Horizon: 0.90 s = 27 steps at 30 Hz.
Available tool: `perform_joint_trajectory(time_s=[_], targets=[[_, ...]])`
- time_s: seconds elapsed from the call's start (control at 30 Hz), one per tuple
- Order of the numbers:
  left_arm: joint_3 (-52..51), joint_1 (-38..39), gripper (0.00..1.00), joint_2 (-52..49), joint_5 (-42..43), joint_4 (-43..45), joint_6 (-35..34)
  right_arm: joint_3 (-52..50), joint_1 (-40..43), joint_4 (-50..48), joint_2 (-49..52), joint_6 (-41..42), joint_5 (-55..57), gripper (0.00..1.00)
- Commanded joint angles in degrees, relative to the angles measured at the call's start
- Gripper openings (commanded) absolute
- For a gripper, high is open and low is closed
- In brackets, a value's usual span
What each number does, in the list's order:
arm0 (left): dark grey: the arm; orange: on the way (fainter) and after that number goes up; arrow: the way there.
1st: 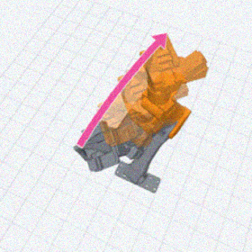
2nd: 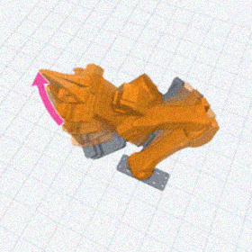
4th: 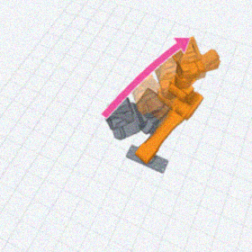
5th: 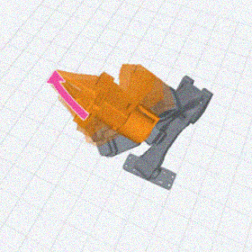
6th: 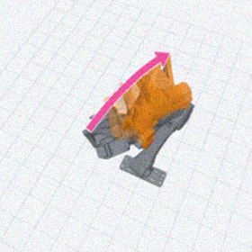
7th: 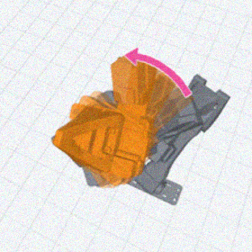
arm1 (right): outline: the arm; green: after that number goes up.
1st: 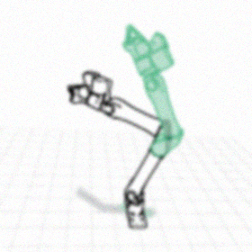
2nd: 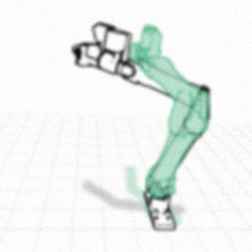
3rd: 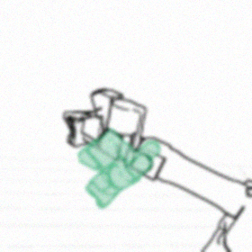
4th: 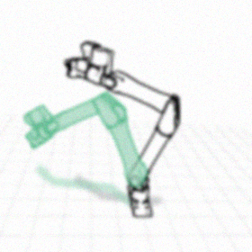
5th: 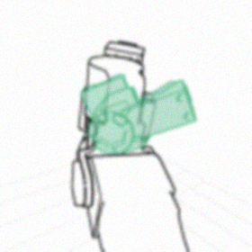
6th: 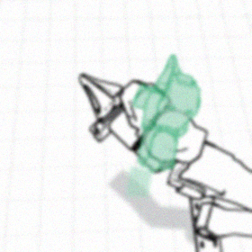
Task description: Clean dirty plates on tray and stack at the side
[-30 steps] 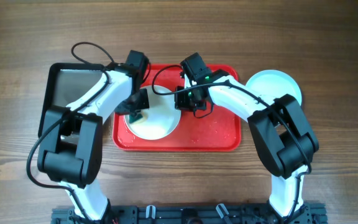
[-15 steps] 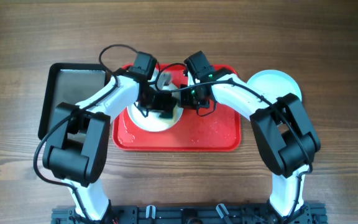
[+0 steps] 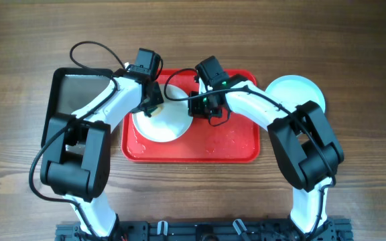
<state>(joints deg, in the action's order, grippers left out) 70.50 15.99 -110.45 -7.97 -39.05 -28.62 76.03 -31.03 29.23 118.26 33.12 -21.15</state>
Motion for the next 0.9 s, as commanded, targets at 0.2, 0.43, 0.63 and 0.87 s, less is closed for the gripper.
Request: perform_joint_trajectory(time_s=[0.2, 0.43, 0.63, 0.87], targets=[[10.6, -3.91, 0.04, 0.39, 24.68, -24.04, 20.09, 0.02, 0.72, 1.86, 1.44, -0.33, 0.48, 0.04], [18.86, -12.28, 0.04, 0.66, 25.51, -22.97, 15.52, 0.04, 1.38, 4.33, -0.09, -3.17, -2.43, 0.04], [18.75, -16.48, 0.04, 0.63, 25.51, -22.1, 13.18, 0.04, 1.64, 7.65, -8.66, -4.66, 7.45, 0.04], [18.6, -15.74, 0.04, 0.61, 25.49, -21.59, 13.14, 0.04, 1.11, 17.18, -23.93, -7.45, 33.24, 0.04]])
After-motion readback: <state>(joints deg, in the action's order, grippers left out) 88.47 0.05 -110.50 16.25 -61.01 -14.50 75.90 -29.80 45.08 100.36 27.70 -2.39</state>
